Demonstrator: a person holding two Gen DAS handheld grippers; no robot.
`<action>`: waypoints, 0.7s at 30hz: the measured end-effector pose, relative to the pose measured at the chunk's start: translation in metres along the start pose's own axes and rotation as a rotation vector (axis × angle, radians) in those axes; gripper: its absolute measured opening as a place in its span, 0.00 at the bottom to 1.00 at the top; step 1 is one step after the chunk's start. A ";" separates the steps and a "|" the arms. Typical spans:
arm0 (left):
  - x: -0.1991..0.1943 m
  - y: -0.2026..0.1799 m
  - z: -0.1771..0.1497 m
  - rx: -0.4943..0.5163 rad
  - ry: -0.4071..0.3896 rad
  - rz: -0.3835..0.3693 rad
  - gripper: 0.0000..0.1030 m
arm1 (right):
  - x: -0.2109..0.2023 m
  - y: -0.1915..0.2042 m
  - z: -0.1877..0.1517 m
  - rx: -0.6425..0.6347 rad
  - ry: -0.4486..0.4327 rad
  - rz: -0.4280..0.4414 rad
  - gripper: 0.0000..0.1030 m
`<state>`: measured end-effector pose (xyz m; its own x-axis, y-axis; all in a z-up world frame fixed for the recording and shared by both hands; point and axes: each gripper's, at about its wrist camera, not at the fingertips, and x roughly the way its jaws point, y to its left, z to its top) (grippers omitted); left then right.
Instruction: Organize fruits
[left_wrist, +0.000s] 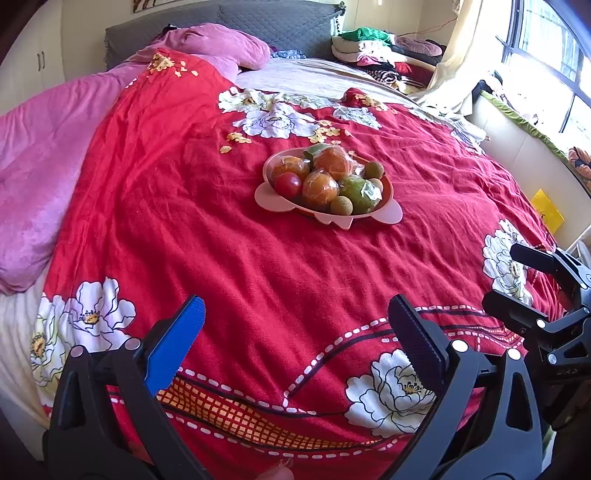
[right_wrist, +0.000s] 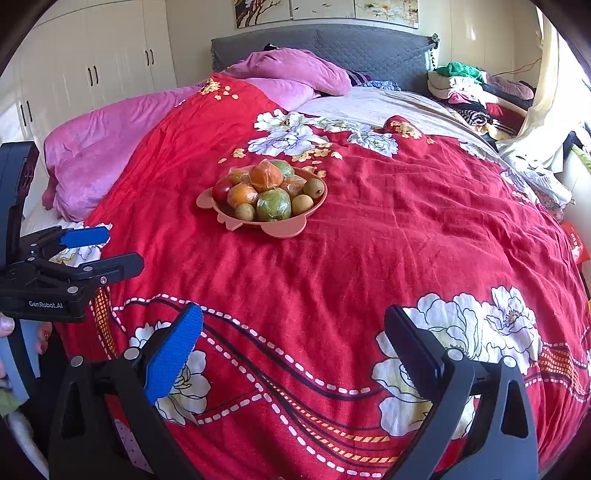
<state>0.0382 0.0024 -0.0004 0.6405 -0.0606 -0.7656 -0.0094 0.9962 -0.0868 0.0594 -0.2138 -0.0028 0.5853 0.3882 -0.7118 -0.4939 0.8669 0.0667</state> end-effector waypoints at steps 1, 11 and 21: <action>0.000 0.000 0.000 0.000 0.002 -0.001 0.91 | 0.000 0.000 0.000 0.002 0.000 0.001 0.96; -0.001 0.000 0.000 0.002 0.007 0.000 0.91 | 0.001 -0.001 -0.001 0.006 0.002 -0.002 0.96; -0.001 -0.001 -0.002 0.011 0.015 0.010 0.91 | 0.001 -0.003 0.000 0.011 0.004 -0.008 0.95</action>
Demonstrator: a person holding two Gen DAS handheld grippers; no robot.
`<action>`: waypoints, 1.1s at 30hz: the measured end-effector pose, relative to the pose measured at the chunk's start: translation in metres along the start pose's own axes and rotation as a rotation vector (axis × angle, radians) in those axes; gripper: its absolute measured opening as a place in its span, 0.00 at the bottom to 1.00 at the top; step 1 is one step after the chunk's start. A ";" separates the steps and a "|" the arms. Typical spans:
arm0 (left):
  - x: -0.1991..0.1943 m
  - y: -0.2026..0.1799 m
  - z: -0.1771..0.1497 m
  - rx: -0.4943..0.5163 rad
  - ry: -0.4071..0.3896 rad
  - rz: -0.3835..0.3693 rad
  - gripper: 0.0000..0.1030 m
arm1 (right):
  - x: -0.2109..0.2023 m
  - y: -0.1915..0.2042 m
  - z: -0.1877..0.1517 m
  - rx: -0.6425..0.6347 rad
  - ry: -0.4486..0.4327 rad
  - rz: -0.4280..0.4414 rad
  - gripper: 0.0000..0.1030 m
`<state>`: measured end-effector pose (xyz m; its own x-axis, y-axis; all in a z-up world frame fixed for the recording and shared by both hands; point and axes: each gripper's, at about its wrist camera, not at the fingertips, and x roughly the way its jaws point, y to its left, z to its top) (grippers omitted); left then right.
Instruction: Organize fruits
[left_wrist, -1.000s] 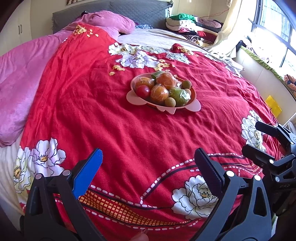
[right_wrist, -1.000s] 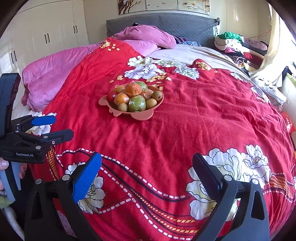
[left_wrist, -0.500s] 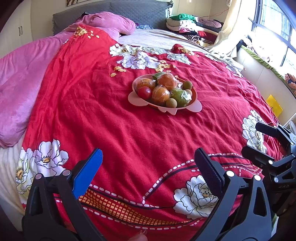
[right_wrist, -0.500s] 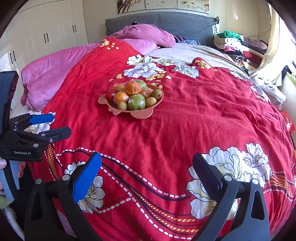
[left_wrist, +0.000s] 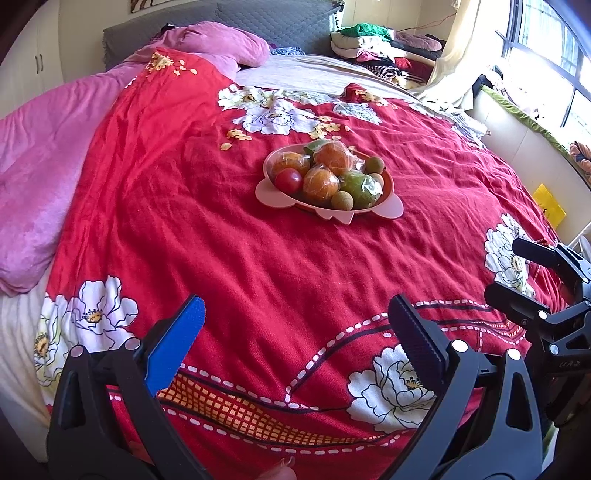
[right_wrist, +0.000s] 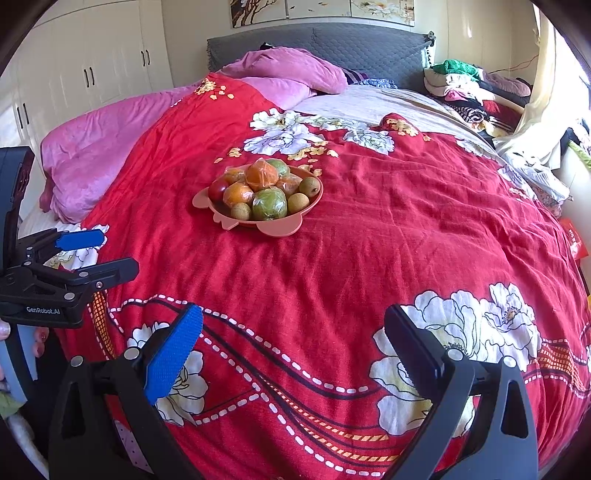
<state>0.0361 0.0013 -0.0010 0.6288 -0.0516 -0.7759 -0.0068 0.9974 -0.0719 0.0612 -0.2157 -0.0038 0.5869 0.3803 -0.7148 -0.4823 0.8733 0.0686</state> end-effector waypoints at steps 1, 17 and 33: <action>0.000 -0.001 0.001 0.002 0.000 -0.002 0.91 | -0.001 0.000 0.000 -0.001 0.000 -0.001 0.95; -0.001 -0.001 0.000 0.007 0.008 0.012 0.91 | -0.003 0.002 -0.001 -0.002 -0.001 -0.003 0.95; 0.000 -0.001 0.000 0.010 0.018 0.023 0.91 | -0.003 0.002 -0.001 0.001 -0.004 0.001 0.96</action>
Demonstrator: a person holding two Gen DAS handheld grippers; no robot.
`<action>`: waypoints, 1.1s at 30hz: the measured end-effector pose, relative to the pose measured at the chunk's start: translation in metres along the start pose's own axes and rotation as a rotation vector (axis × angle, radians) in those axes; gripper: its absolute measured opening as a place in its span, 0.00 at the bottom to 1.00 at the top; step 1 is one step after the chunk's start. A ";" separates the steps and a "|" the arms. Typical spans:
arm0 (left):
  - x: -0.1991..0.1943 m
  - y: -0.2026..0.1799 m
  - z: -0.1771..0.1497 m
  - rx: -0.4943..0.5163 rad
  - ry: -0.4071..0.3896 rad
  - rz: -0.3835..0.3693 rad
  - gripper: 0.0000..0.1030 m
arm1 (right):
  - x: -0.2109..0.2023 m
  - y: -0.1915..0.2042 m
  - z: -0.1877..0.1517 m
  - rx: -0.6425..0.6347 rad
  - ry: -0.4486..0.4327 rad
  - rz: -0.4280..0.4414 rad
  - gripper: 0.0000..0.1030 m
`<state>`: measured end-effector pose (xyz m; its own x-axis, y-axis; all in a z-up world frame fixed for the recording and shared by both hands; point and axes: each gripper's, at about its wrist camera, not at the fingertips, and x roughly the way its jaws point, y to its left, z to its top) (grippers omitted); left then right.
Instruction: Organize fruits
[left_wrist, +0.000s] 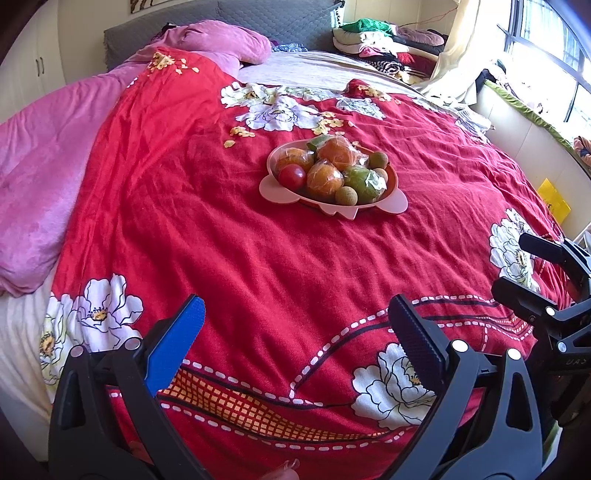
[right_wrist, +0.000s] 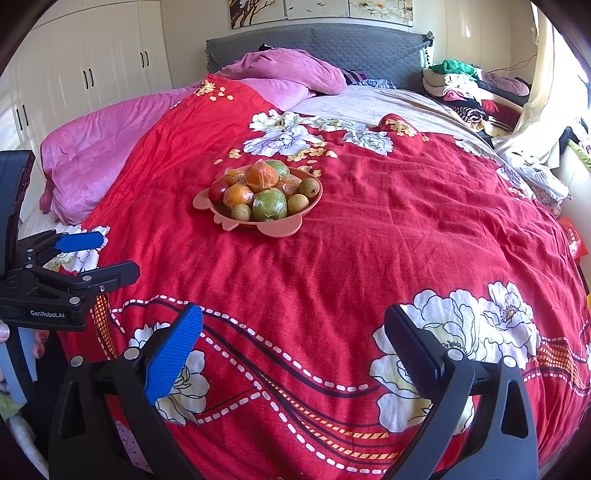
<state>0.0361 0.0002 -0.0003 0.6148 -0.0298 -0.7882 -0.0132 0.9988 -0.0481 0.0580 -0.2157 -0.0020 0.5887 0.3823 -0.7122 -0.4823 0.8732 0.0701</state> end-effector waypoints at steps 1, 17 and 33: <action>0.000 0.000 0.000 0.003 0.000 0.001 0.91 | 0.000 0.000 0.000 0.000 0.000 -0.002 0.96; 0.001 -0.002 0.001 0.008 0.029 0.002 0.91 | 0.000 -0.004 0.001 0.015 0.002 -0.002 0.96; 0.064 0.116 0.054 -0.218 0.028 0.209 0.91 | 0.055 -0.120 0.045 0.132 0.042 -0.233 0.96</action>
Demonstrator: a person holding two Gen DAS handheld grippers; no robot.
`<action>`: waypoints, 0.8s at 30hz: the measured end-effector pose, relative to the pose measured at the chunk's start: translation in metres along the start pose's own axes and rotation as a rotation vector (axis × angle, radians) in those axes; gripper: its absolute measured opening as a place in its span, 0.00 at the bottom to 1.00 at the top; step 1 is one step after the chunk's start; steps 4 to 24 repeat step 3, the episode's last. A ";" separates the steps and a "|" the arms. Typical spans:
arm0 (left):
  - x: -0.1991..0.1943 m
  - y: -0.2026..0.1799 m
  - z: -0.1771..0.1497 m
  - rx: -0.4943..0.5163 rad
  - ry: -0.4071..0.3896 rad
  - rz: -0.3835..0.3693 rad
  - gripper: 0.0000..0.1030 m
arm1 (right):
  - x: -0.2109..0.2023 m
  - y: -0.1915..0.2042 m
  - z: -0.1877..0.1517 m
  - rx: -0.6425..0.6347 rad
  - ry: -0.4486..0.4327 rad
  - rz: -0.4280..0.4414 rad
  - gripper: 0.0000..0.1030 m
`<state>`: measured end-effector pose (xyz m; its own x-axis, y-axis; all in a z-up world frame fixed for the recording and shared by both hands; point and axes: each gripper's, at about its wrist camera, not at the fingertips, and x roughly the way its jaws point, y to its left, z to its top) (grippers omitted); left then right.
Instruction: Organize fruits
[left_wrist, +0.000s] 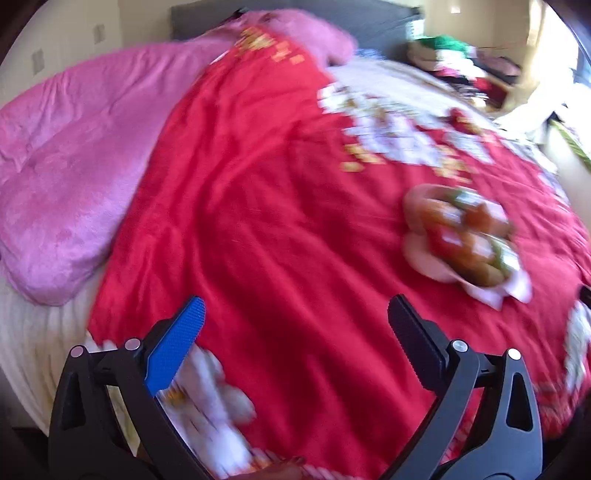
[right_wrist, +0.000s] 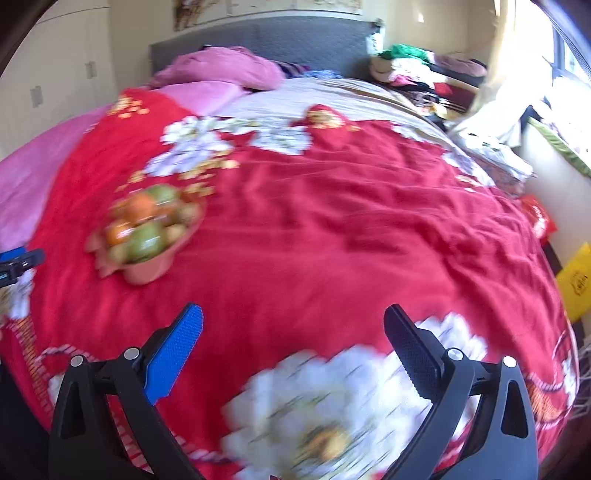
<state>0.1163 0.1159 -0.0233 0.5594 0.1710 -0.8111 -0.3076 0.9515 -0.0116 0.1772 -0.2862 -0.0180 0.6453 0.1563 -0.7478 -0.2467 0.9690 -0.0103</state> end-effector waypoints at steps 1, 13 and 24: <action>0.019 0.010 0.008 -0.023 0.032 0.003 0.91 | 0.020 -0.013 0.009 0.016 0.023 -0.033 0.96; 0.053 0.025 0.022 -0.048 0.081 0.059 0.91 | 0.049 -0.032 0.018 0.048 0.050 -0.067 0.96; 0.053 0.025 0.022 -0.048 0.081 0.059 0.91 | 0.049 -0.032 0.018 0.048 0.050 -0.067 0.96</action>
